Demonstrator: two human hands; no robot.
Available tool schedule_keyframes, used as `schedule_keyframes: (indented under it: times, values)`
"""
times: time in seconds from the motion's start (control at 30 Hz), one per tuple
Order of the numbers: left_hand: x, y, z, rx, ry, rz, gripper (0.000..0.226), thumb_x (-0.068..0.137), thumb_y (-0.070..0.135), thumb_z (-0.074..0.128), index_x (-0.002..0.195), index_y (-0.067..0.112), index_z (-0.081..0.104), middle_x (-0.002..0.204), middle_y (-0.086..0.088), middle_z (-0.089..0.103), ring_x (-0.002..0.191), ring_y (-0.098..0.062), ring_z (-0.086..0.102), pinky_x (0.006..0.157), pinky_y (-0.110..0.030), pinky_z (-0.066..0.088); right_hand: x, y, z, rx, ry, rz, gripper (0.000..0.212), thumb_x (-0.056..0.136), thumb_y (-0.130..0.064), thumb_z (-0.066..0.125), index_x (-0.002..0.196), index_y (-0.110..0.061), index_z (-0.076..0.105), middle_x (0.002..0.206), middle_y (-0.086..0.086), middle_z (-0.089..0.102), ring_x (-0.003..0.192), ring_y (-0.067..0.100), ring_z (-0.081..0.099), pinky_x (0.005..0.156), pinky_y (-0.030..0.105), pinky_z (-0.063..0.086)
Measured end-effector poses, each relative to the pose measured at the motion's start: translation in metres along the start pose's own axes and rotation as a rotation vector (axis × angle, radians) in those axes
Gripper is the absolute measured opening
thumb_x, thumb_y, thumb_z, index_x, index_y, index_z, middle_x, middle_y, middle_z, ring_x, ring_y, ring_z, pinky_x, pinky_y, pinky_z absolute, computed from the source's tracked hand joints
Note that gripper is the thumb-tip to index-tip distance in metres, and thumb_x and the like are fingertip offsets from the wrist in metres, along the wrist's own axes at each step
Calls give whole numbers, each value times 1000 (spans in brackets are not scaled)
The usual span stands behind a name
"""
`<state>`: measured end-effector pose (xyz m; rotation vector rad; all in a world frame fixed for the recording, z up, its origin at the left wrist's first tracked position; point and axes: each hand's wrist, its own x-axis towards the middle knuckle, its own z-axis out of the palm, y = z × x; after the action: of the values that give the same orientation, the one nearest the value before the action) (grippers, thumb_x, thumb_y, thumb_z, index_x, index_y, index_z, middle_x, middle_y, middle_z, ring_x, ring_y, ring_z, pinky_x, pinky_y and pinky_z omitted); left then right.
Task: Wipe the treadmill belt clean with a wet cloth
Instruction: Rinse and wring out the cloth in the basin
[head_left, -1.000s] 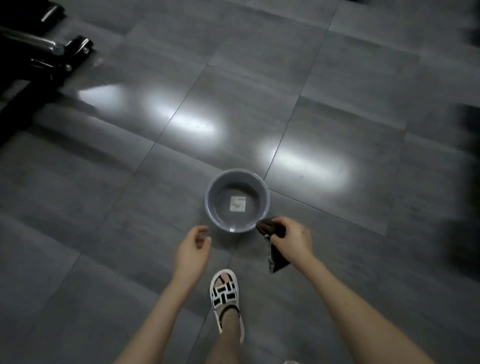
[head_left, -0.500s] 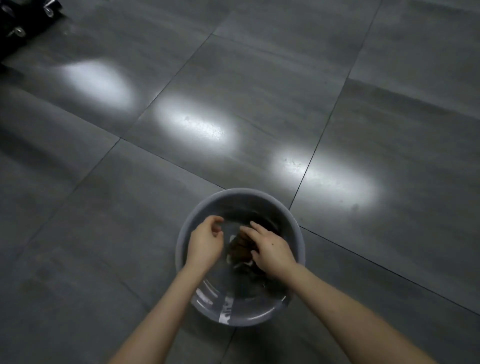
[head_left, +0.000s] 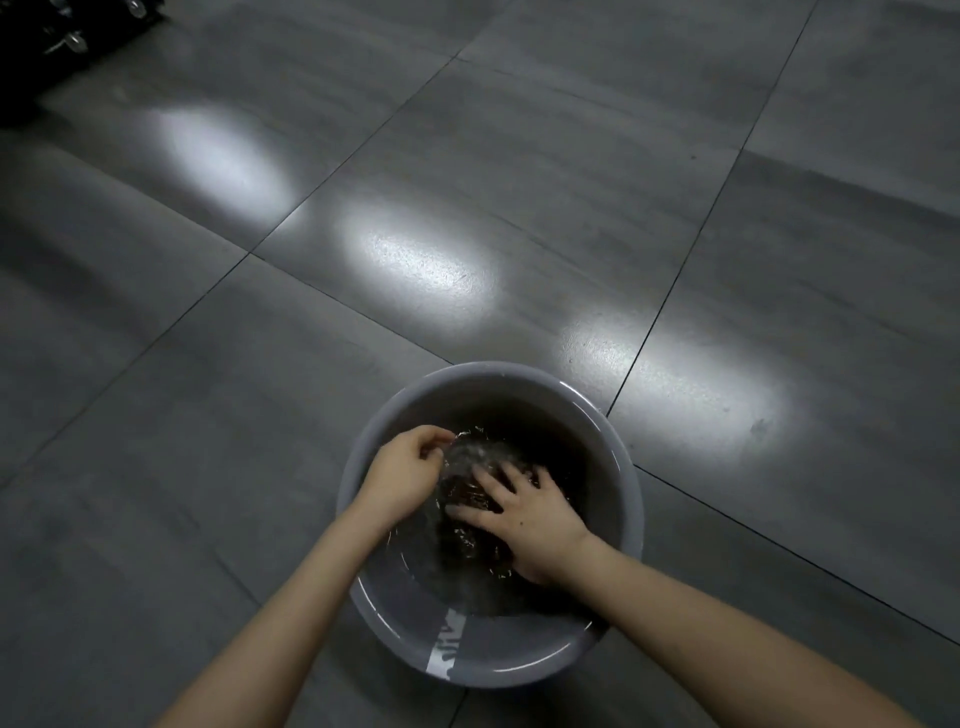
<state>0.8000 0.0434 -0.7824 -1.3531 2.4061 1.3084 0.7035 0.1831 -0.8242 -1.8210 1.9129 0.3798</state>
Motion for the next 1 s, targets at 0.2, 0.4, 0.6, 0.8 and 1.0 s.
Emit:
schedule_keyframes:
  times: [0.2, 0.4, 0.6, 0.8, 1.0]
  values:
    - [-13, -5, 10, -137, -8, -44, 29, 95, 10, 50, 122, 12, 60, 116, -4, 64, 103, -12, 57, 84, -18, 38, -2, -6, -4, 514, 226, 296, 81, 89, -23, 58, 150, -26, 5, 135, 16, 41, 119, 31, 43, 95, 37, 40]
    - [-23, -8, 28, -560, -130, -166, 61, 81, 54, 64, 127, 16, 57, 120, -4, 65, 109, -14, 61, 102, -34, 45, -18, -4, -4, 1567, 426, 378, 28, 83, -3, 67, 107, -15, 61, 98, 3, 69, 96, 19, 64, 86, 27, 49]
    - [-27, 17, 55, -857, -40, -151, 40, 91, 47, 51, 96, 13, 71, 92, -5, 74, 94, -18, 68, 89, -35, 52, -11, -15, -12, 1407, 675, 419, 13, 95, -30, 52, 87, -23, 59, 81, -6, 66, 78, 0, 61, 69, 18, 46]
    - [-28, 19, 61, -480, 280, 18, 45, 99, 34, 40, 61, 15, 52, 55, 4, 55, 54, -9, 51, 54, -24, 39, -1, -30, -10, 1053, 785, 518, 33, 95, -41, 44, 69, -22, 50, 68, 1, 62, 65, 19, 56, 61, 33, 39]
    - [-28, 4, 65, -257, 298, 78, 37, 102, 19, 34, 66, 19, 43, 68, 3, 52, 68, -20, 51, 64, -29, 32, 1, -29, -12, 824, 630, 386, 67, 85, -58, 15, 100, -9, 59, 93, 16, 68, 88, 36, 61, 72, 39, 44]
